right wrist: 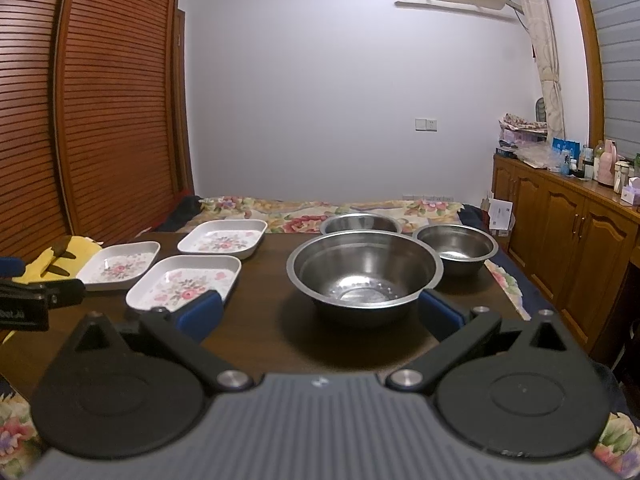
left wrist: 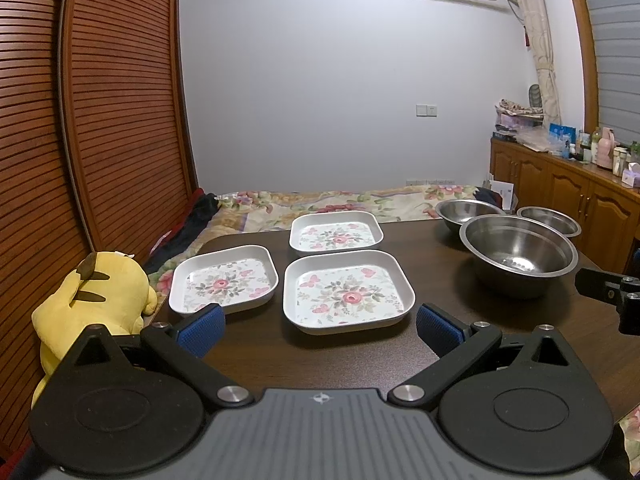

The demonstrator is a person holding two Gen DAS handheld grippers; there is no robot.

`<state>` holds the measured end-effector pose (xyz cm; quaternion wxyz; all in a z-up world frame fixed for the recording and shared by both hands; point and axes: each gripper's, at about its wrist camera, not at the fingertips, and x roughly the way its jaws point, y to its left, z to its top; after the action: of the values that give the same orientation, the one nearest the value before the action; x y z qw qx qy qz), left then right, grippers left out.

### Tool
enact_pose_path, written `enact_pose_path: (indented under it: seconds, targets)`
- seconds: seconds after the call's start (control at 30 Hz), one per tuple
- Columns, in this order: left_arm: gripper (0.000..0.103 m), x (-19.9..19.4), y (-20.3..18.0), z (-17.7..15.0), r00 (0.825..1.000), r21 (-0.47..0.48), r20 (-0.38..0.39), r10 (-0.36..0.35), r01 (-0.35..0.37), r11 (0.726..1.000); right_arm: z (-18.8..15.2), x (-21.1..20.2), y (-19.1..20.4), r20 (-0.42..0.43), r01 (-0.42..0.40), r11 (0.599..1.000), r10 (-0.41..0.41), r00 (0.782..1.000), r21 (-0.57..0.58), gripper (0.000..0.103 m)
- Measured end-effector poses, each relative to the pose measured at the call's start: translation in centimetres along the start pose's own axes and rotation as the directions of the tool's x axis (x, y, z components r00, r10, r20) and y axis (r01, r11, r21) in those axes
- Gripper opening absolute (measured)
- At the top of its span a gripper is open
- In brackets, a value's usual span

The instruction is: Organize plates and bowls

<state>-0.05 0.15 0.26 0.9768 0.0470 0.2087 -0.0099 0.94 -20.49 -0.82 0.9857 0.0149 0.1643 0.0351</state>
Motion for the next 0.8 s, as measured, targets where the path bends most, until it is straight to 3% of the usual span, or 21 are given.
enact_pose_path:
  seconds: [0.8]
  targets:
    - [0.103, 0.0, -0.08, -0.1, 1.0, 0.001, -0.001, -0.002, 0.002, 1.0, -0.23, -0.02, 0.05, -0.001, 0.0, 1.0, 0.0, 1.0, -0.001, 0.103]
